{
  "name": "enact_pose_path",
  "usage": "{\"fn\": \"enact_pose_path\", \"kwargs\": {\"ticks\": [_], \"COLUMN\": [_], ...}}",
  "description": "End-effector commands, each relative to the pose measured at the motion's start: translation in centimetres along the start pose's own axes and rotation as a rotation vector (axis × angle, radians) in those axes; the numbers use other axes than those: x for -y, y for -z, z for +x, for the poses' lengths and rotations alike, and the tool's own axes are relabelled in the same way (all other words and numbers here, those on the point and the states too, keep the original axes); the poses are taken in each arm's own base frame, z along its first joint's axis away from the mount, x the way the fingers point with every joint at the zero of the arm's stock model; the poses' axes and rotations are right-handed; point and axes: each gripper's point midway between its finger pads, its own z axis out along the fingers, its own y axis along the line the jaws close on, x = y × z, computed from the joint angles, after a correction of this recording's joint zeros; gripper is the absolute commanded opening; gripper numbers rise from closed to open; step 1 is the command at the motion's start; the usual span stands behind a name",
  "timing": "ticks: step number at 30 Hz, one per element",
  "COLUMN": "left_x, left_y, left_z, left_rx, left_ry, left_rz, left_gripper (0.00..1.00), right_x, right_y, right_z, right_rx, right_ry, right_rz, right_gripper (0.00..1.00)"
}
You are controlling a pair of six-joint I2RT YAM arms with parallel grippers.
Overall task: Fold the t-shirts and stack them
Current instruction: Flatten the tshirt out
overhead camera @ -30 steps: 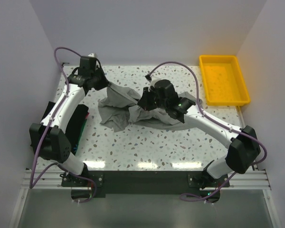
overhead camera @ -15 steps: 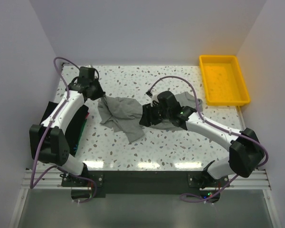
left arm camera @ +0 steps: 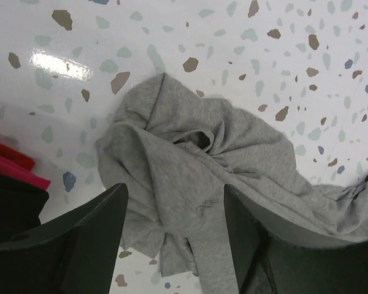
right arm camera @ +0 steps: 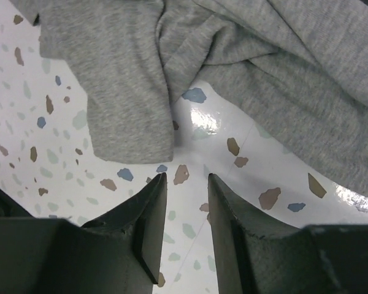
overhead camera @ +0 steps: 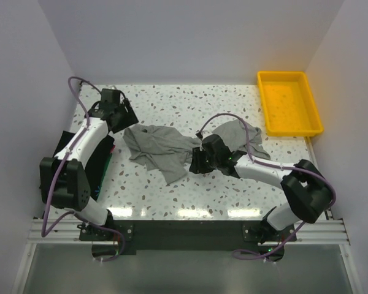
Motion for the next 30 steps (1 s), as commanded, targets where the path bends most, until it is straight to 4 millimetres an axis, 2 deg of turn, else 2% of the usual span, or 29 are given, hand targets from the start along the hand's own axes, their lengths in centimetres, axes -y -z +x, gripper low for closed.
{"fn": "enact_pose_path", "kwargs": {"ticks": [1,3,5,6,7,9,10,11,12,14,15,19,23,27,30], "left_x": [-0.1,-0.4,-1.0,-1.1,-1.2,-1.1,-0.9,-0.6,-0.2,1.5,1.8,3.3,4.3,5.5,5.7], "left_y": [1.0,1.6,2.5,2.7,3.1,3.4,3.7,3.8,4.1,4.5,4.6,4.5,4.1,3.2,2.4], "left_z": [-0.5,0.6,2.9,3.9,6.1,8.1,10.3,11.3,13.6,15.7,17.3,20.2,22.3,23.8,25.0], "left_rx": [0.046,0.037,0.02,0.009,-0.012,-0.031,-0.052,-0.064,-0.093,-0.122,-0.144,-0.183,-0.212,-0.232,-0.264], "left_ry": [-0.013,-0.024,-0.031,-0.035,-0.053,-0.053,-0.076,-0.067,-0.096,-0.098,-0.126,-0.163,-0.193,-0.21,-0.225], "left_rz": [0.031,0.041,0.067,0.074,0.083,0.097,0.122,0.136,0.161,0.236,0.246,0.298,0.314,0.345,0.326], "left_gripper": [0.69,0.73,0.77,0.77,0.77,0.75,0.74,0.72,0.71,0.69,0.68,0.65,0.64,0.62,0.57], "right_x": [-0.3,-0.5,-0.4,-0.6,-0.7,-1.4,-1.8,-2.3,-2.3,-2.9,-2.6,-2.5,-2.7,-3.2,-3.4], "right_y": [-0.8,-1.0,-1.3,-1.3,-1.4,-1.8,-2.0,-2.2,-2.8,-3.2,-3.7,-3.7,-3.2,-2.9,-2.9], "right_z": [-2.0,-2.0,-1.6,-1.7,-1.7,-1.5,-1.6,-1.2,-0.7,-0.6,-0.1,-0.3,-0.6,-1.0,-0.9], "right_rx": [0.1,0.1,0.09,0.098,0.098,0.095,0.094,0.082,0.061,0.059,0.045,0.056,0.059,0.064,0.06], "right_ry": [-0.061,-0.071,-0.08,-0.083,-0.091,-0.091,-0.087,-0.071,-0.06,-0.047,-0.053,-0.072,-0.072,-0.079,-0.088], "right_rz": [0.003,-0.002,-0.007,-0.018,-0.027,-0.058,-0.062,-0.064,-0.051,-0.044,-0.032,-0.02,-0.02,-0.039,-0.048], "right_gripper": [0.36,0.35,0.36,0.4,0.43,0.5,0.51,0.52,0.53,0.52,0.51,0.31,0.2,0.17,0.17]}}
